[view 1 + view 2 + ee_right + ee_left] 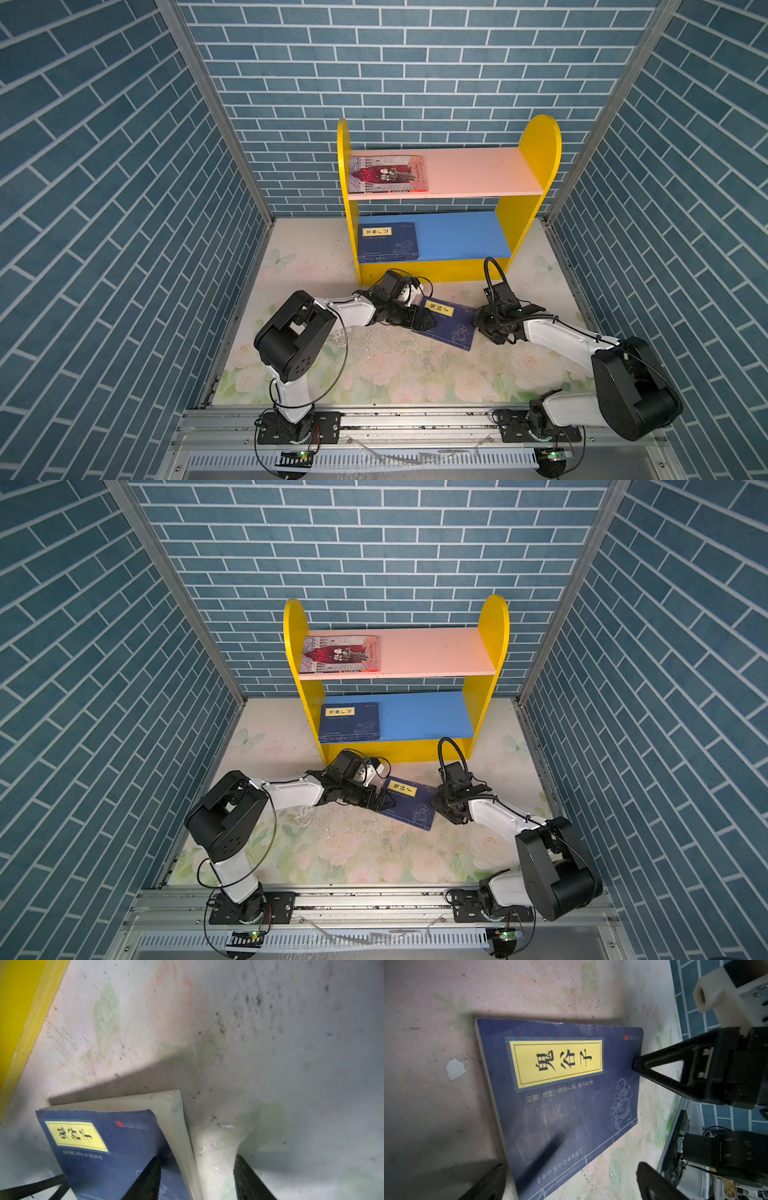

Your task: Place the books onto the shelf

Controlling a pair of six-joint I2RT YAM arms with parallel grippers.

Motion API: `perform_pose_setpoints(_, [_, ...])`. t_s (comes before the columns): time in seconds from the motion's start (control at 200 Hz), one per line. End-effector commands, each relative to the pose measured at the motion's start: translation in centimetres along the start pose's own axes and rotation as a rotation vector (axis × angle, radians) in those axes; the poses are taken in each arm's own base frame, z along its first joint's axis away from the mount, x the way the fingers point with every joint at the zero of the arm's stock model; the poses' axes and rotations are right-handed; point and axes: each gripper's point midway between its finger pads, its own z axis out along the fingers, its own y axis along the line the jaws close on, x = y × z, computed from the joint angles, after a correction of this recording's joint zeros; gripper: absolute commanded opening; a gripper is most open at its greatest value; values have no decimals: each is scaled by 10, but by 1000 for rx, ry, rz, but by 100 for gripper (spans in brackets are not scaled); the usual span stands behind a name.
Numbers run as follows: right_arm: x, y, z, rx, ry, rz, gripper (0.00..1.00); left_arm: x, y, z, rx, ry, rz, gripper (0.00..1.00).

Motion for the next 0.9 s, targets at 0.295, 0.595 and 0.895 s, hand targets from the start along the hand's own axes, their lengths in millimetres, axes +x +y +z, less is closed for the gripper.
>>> perform_pose_setpoints(0.295, [1,27,25,-84,150,-95,57,20,-29,1,102,39,-38,100])
perform_pose_setpoints(0.595, [12,44,19,-178,197,-131,57,28,19,-51,-230,-81,-52,100])
perform_pose_setpoints(0.895, [41,67,8,-234,242,-218,58,23,47,-59,-228,-135,-143,100])
